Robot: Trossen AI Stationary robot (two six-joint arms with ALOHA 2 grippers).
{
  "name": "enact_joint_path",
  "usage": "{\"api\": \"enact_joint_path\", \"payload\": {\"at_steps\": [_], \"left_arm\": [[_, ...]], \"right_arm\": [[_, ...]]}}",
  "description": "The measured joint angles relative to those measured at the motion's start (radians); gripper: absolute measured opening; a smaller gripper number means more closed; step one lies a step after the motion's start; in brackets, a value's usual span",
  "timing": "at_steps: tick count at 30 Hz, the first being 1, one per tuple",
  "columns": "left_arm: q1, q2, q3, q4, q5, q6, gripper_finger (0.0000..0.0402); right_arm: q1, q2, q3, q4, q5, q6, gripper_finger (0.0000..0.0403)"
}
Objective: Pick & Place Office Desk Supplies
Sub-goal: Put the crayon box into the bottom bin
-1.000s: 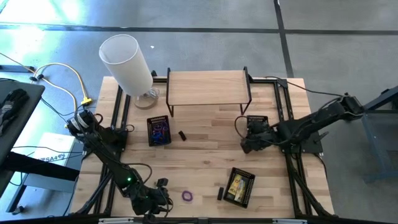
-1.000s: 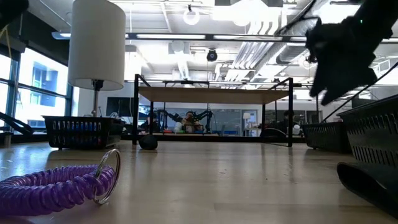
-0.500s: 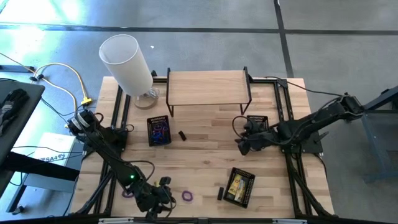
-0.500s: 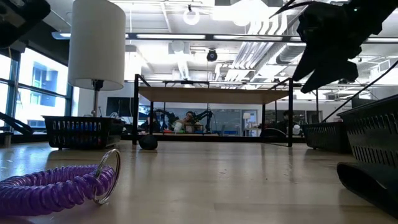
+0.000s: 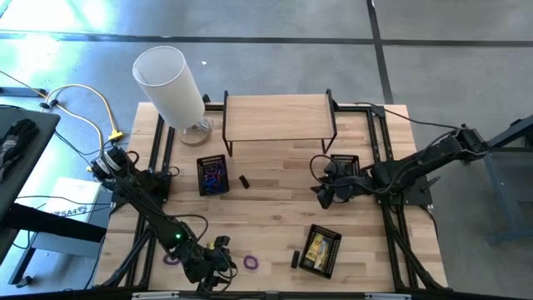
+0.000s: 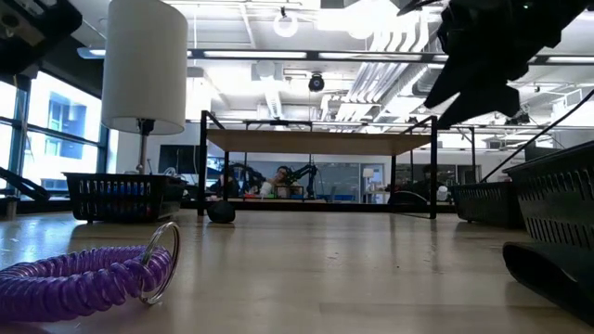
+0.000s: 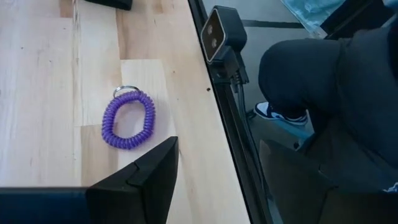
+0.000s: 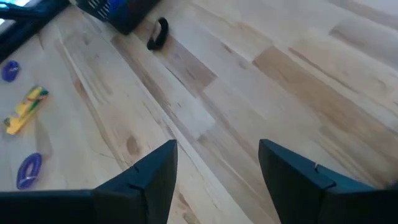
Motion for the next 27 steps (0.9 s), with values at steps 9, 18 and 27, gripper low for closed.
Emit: {"api": "enact_joint_path", "payload": {"at_steps": [9,18,27], "left_arm": [[0.001,0.012,0.000,0.005,-0.021,0.014,0.0220],[0.052,-0.042,0.074,-0.125,0.007,0.149,0.0220],[0.016,0.067,0.631,-0.929,-0.065,0.222,0.0220]], "right_arm": [[0.021,0.000,0.000,0.213,0.001,-0.201,0.0213],[0.124,0.000,0.000,0.519,0.001,-0.419,0.0213],[0.288,0.007,0.000,0.635,0.063,-0.496,0.0213]]}}
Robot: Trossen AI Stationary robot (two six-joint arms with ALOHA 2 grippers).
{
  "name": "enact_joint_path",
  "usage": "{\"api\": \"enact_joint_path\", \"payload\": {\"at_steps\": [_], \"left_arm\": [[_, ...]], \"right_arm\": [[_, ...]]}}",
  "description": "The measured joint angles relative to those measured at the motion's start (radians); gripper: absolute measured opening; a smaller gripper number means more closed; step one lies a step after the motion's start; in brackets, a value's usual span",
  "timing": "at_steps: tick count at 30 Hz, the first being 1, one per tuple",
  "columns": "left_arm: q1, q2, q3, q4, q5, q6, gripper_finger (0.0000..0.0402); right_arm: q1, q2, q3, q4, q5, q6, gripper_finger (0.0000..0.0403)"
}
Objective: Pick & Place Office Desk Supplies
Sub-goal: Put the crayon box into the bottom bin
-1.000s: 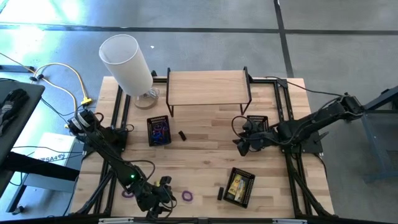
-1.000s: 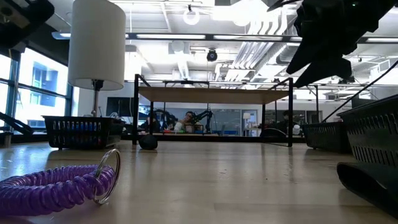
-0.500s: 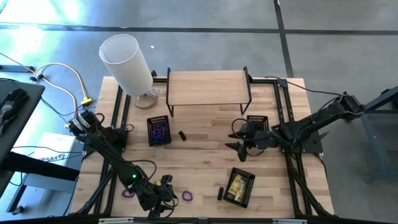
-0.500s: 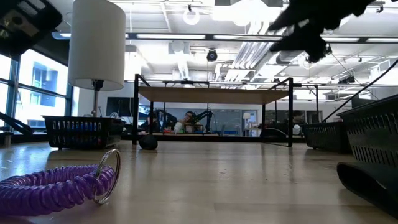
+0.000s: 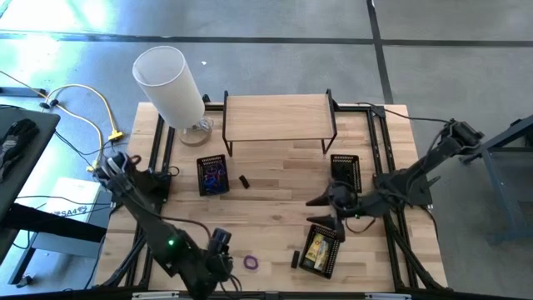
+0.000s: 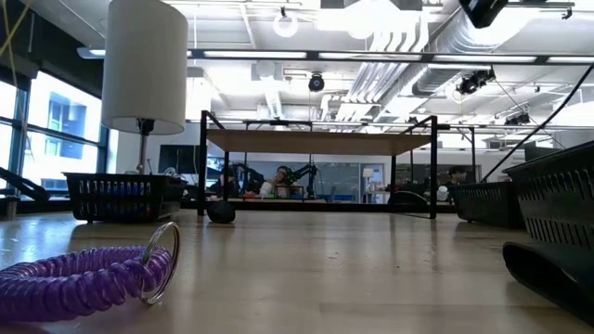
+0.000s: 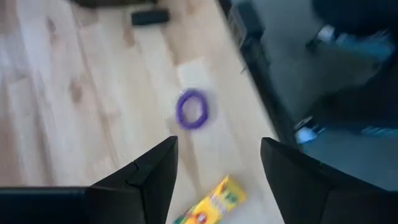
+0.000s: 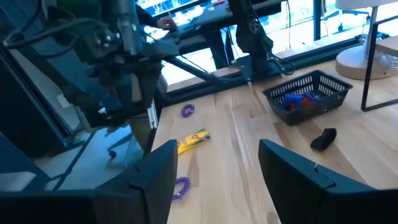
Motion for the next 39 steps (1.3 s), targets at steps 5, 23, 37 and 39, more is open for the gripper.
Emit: {"api": "enact_joint_path", "payload": {"at_steps": [5,23,37,39], "left_arm": [[0.000,0.051,0.039,-0.068,0.047,0.002,0.0220],[0.105,0.175,0.023,-0.235,0.229,-0.093,0.0220],[0.025,0.173,-0.084,-0.223,0.235,0.127,0.0220],[0.005,0.172,-0.119,-0.212,0.249,0.197,0.0220]], "right_arm": [[0.058,0.007,0.000,0.000,0.047,0.000,0.0213],[0.063,0.097,0.000,0.007,0.102,-0.017,0.0213],[0.050,0.124,0.000,0.037,0.103,0.024,0.0213],[0.038,0.124,0.000,0.046,0.103,0.035,0.0213]]}}
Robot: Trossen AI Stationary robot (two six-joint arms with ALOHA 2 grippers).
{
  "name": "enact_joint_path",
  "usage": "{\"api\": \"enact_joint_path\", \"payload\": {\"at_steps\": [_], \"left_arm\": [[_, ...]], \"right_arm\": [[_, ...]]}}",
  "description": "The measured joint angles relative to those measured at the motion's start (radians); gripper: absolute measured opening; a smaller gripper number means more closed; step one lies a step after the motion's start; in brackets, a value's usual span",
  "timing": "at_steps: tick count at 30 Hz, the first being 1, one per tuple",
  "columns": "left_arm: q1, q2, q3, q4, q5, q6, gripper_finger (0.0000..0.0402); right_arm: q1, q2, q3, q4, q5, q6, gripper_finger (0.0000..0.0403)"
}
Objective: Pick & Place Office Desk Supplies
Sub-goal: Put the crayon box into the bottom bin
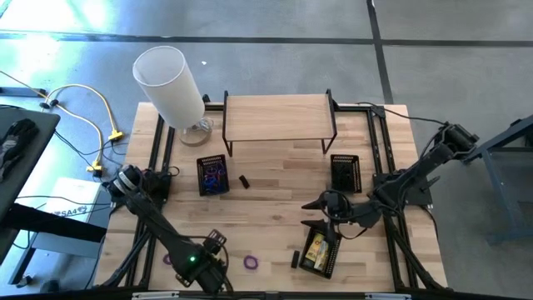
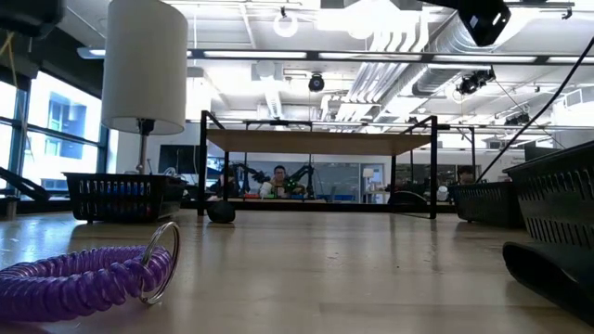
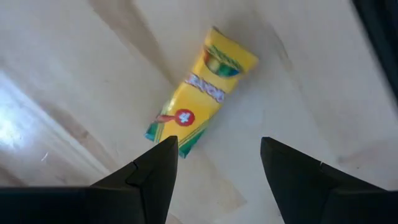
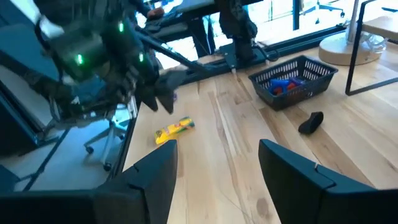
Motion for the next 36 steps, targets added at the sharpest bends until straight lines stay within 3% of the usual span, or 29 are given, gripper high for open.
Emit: {"api": "enact_joint_path", "payload": {"at_steps": [8,20,32,36], "left_arm": [[-0.006,0.000,-0.076,0.091,0.000,0.082,0.0220],[0.009,0.000,-0.081,0.034,-0.023,0.204,0.0220],[0.013,0.001,-0.081,0.026,-0.067,0.190,0.0220],[0.013,0.001,-0.082,0.006,-0.036,0.173,0.0220]], "right_arm": [[-0.034,0.000,0.000,0.029,0.000,0.006,0.0213],[-0.040,0.000,0.000,0.035,0.000,0.074,0.0213],[-0.054,0.000,0.000,0.033,-0.008,0.071,0.0213],[-0.054,0.000,0.000,0.023,-0.008,0.070,0.0213]]}}
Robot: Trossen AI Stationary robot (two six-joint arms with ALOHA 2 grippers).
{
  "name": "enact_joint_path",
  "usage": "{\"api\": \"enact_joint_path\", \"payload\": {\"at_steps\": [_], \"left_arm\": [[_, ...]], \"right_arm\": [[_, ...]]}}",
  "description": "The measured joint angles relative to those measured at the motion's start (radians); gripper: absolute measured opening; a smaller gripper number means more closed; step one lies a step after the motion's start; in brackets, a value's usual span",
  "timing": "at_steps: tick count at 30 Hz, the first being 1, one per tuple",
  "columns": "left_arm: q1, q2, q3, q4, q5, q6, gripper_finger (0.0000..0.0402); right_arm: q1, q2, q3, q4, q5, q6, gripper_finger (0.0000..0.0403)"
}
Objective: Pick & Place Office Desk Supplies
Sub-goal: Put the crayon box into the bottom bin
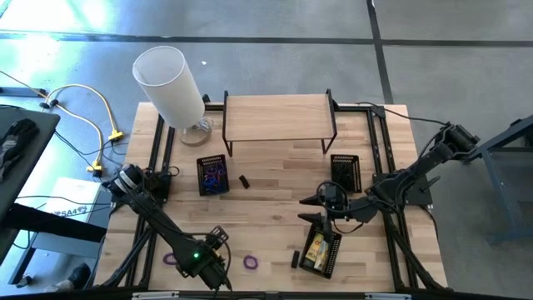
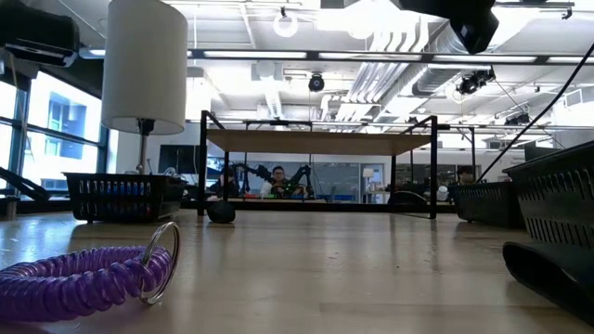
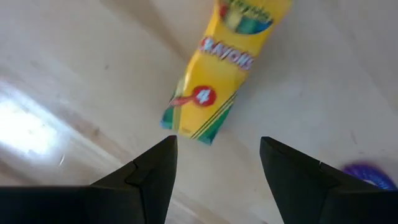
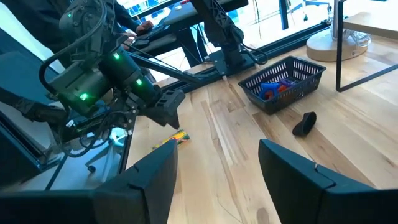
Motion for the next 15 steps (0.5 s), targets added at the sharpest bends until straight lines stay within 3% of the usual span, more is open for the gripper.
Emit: {"api": "enact_joint_path", "payload": {"at_steps": [15], "left_arm": [[0.050,0.001,-0.076,0.148,0.043,0.178,0.0220]], "right_arm": [[0.000,0.000,0.000,-0.004,-0.001,0.000,0.0213]]}}
